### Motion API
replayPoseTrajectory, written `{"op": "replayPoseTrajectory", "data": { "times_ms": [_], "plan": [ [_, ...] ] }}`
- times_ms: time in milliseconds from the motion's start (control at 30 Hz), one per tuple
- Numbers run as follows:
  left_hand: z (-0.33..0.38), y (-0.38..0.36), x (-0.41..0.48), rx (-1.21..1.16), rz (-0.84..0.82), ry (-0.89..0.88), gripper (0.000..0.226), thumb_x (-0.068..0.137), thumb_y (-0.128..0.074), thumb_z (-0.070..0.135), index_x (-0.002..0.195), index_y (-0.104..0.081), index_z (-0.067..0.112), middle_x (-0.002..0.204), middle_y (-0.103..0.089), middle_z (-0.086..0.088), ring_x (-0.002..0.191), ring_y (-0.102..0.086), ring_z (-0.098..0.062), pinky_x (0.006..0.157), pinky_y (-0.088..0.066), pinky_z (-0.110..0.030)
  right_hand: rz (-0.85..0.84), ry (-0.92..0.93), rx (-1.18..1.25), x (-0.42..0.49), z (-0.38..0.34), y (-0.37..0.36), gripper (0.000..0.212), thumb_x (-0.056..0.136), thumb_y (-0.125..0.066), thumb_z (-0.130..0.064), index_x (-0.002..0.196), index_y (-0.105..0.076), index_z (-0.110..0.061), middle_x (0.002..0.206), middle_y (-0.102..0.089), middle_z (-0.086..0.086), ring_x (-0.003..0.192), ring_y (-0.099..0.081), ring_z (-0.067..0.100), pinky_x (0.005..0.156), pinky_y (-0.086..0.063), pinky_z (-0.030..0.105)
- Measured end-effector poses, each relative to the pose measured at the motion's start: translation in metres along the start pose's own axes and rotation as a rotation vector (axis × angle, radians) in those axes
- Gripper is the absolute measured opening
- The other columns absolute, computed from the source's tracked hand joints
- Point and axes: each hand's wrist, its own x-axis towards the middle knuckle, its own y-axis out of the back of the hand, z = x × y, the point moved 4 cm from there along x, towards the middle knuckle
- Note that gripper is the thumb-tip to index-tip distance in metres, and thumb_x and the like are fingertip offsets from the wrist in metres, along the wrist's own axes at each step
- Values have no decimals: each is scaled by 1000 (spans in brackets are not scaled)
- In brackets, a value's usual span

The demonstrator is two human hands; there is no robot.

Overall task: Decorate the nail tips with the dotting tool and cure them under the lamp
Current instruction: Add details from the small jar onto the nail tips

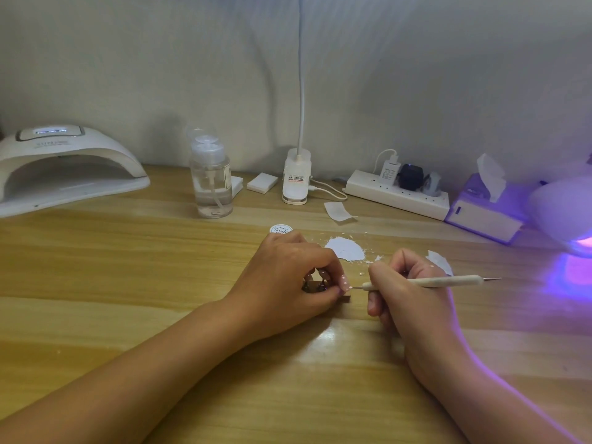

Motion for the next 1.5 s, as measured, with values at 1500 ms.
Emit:
{"op": "replayPoseTrajectory", "data": {
  "times_ms": [1500],
  "plan": [
    [-4,18,0,10,-173,145,6,83,-69,32,82,-65,36,73,-62,25,79,-58,6,64,-32,-9,26,69,-394,28,7,14,8,88,-71,-30,84,-66,-26,78,-75,-12,59,-59,-1,61,-41,24]
  ]
}}
